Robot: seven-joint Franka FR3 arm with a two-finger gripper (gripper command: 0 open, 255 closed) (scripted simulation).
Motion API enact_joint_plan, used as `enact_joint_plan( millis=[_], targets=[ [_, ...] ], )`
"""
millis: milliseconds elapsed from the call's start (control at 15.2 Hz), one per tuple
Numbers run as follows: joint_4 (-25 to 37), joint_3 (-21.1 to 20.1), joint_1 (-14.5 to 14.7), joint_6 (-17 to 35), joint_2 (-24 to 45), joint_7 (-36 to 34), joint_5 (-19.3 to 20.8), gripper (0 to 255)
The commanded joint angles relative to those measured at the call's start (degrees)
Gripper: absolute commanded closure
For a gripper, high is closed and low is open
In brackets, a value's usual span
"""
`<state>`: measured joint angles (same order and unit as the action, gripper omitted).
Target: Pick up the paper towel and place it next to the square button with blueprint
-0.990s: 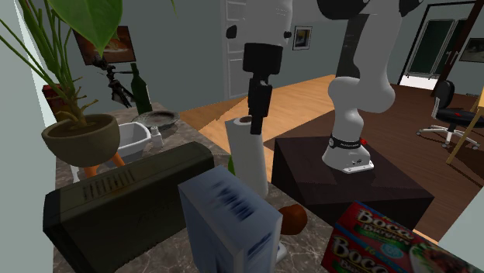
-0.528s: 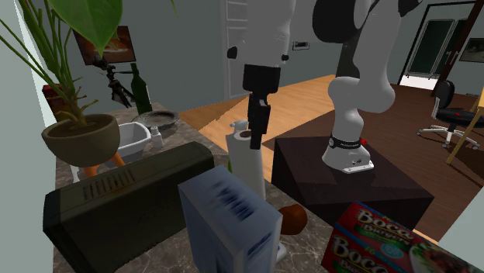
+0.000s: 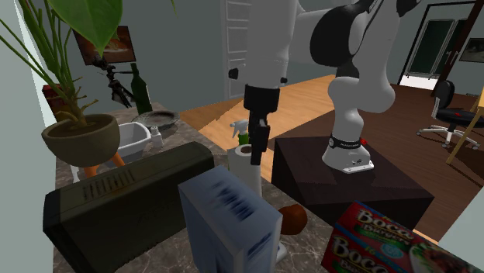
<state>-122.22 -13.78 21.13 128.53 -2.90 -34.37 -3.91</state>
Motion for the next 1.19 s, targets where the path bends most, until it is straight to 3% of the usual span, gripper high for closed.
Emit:
enact_joint_plan(
  millis=[0, 528, 594, 924, 1122],
  targets=[
    [-1.44, 0.00, -0.02, 2.37, 0.93, 0.08, 0.16, 255],
    [-1.44, 0.00, -0.02, 2.37, 0.93, 0.08, 0.16, 255],
    [-1.44, 0.00, -0.02, 2.37, 0.93, 0.08, 0.16, 0],
    [-1.44, 0.00, -0.02, 2.37, 0.93, 0.08, 0.16, 0],
    [0.94, 0.31, -0.20, -3.12, -2.23, 0.61, -0.55, 0]
  ],
)
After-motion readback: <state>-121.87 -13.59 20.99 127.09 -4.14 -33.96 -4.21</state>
